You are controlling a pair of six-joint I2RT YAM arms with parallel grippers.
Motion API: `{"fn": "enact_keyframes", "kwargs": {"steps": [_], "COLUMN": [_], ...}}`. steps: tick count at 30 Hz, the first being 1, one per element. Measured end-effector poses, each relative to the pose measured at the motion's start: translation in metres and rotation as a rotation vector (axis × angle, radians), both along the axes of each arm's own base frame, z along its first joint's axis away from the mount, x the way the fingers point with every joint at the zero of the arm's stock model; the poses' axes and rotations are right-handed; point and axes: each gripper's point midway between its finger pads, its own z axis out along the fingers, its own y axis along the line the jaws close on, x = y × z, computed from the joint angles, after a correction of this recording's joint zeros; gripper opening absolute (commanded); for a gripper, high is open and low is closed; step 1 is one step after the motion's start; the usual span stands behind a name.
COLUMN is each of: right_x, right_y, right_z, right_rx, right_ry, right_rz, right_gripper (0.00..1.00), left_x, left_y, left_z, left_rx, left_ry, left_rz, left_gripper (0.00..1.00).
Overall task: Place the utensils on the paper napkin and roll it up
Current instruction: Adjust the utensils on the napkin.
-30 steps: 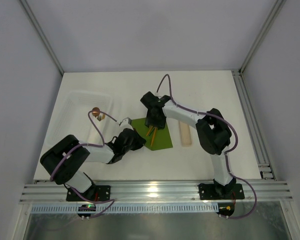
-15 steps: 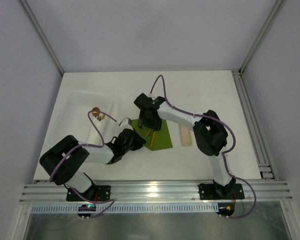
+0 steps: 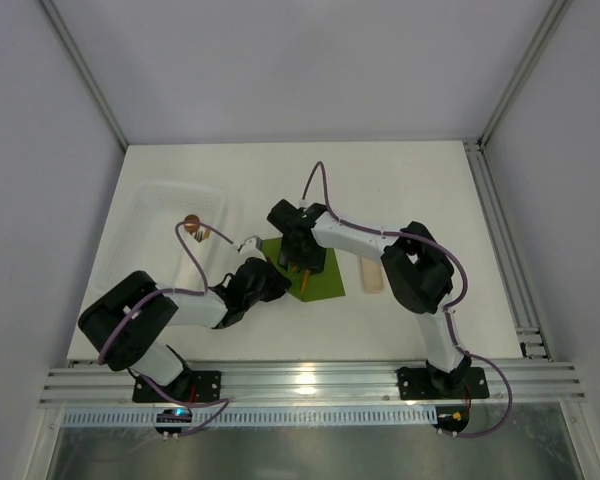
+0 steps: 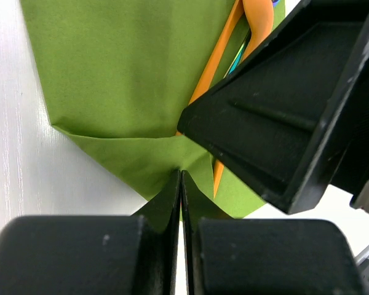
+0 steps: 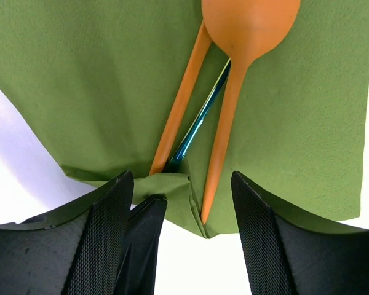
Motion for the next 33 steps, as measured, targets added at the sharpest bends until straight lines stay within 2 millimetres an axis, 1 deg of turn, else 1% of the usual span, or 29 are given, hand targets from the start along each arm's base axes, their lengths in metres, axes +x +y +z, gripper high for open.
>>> {"fn": "enact_keyframes", "kwargs": {"steps": [4, 14, 21, 25, 33], "right_x": [-0.0009, -0.0032, -0.0023, -0.0020, -0.0015], "right_y": [0.0018, 0.0028, 0.0044, 0.0049, 0.0048], "right_z": [-0.0014, -0.0087, -0.0094, -0.0093, -0.0092], "right_rx": [0.007, 0.019, 0.028, 0.031, 0.031], "right_ry": [0.001, 0.006, 0.003, 0.002, 0.000], "right_rz": [-0.004, -0.019, -0.029, -0.039, -0.046], "right_gripper": [0.63, 0.63, 0.57, 0.52, 0.34], "left_x": [0.0000, -0.0006, -0.0019, -0.0022, -0.0025], "left_y": [0.0000, 0.0008, 0.0026, 0.0029, 0.0033], "left_z": [0.0000, 0.0006, 0.0010, 0.0006, 0.0003], "left_rx": [0.000, 0.004, 0.016, 0.018, 0.020], "left_ry": [0.000, -0.002, -0.005, -0.004, -0.002], "left_rz": [0.000, -0.003, -0.010, -0.010, -0.010], "left_gripper": [0.00, 0.00, 0.00, 0.00, 0.00]}}
